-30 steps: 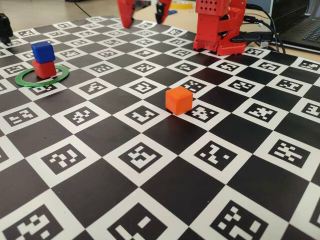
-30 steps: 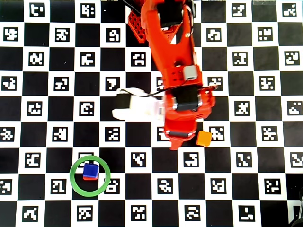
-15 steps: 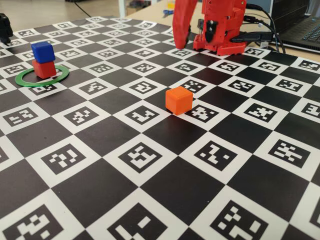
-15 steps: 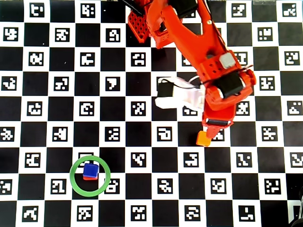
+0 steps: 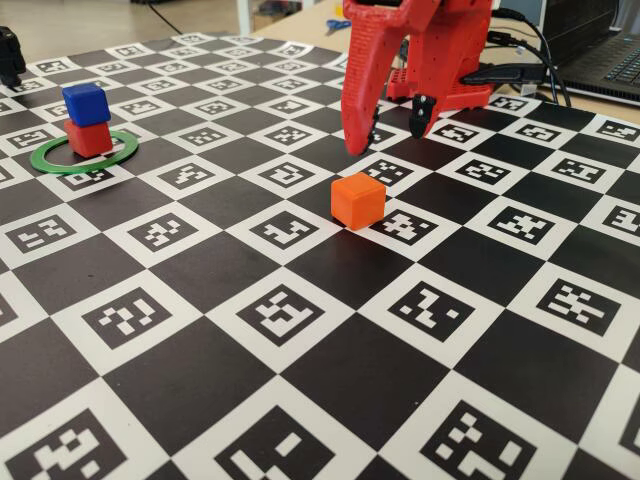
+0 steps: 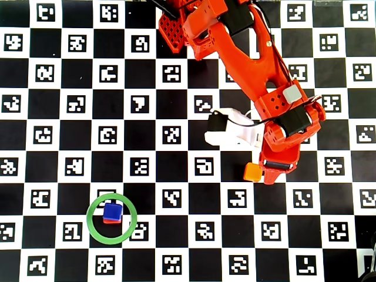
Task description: Grab the red cube then put it in the green circle then put the blue cube on top and finally the orange cube on top
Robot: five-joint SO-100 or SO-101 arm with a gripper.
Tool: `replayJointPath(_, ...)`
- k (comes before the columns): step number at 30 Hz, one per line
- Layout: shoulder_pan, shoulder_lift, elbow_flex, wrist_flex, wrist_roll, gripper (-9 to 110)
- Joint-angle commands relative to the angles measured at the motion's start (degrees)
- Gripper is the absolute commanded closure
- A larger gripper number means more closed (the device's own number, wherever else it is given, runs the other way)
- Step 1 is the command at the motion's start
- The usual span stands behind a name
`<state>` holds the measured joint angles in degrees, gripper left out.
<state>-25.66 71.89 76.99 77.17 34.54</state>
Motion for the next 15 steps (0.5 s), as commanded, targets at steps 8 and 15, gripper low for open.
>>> replayJointPath(8, 2.37, 0.0, 0.53, -5.19, -2.2, 71)
replayJointPath(15, 2.99, -0.88, 2.72, -6.33, -3.08, 71)
